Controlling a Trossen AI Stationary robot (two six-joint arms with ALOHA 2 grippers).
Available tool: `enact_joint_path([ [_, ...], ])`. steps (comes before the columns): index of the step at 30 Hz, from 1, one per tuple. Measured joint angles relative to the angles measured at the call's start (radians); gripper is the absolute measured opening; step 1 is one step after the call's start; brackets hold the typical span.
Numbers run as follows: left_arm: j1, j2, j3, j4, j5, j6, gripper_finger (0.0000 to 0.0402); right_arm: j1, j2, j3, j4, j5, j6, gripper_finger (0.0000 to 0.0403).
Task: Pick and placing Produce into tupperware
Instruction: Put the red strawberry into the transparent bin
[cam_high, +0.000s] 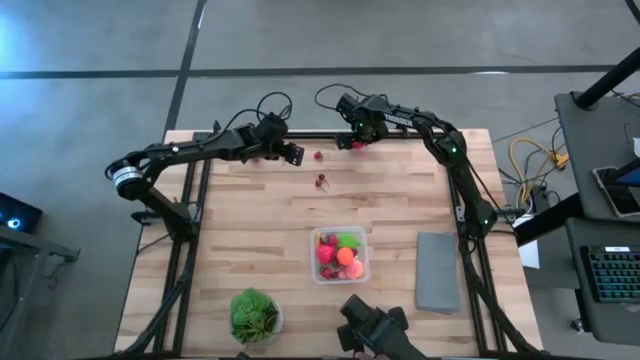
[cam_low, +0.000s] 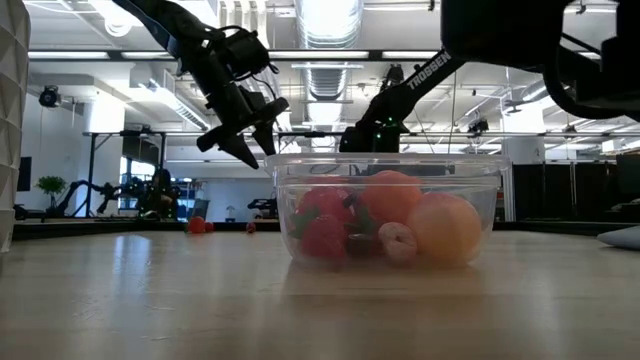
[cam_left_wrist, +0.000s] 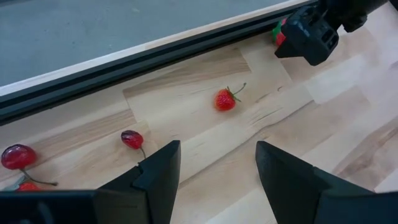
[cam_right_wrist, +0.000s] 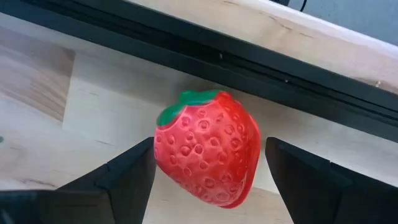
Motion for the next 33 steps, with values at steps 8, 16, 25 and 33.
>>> enact_joint_path([
  [8, 0.0, 0.0, 0.0, 0.0, 0.0, 0.0, 0.0194, 0.0, 0.0, 0.004, 0.039, 0.0, -0.008, 0.0266],
  [16, 0.0, 0.0, 0.0, 0.0, -0.002, 0.0, 0.0194, 0.0, 0.0, -0.01, 0.034, 0.0, -0.008, 0.0228],
  [25, 0.0, 0.0, 0.0, -0.001, -0.003, 0.038, 0.0194, 0.001, 0.0, -0.005, 0.009, -0.008, -0.008, 0.0208],
  [33, 0.0, 0.0, 0.0, 0.0, -0.002, 0.053, 0.0194, 0.014, -0.013, 0.011, -0.04, -0.008, -0.008, 0.0208],
])
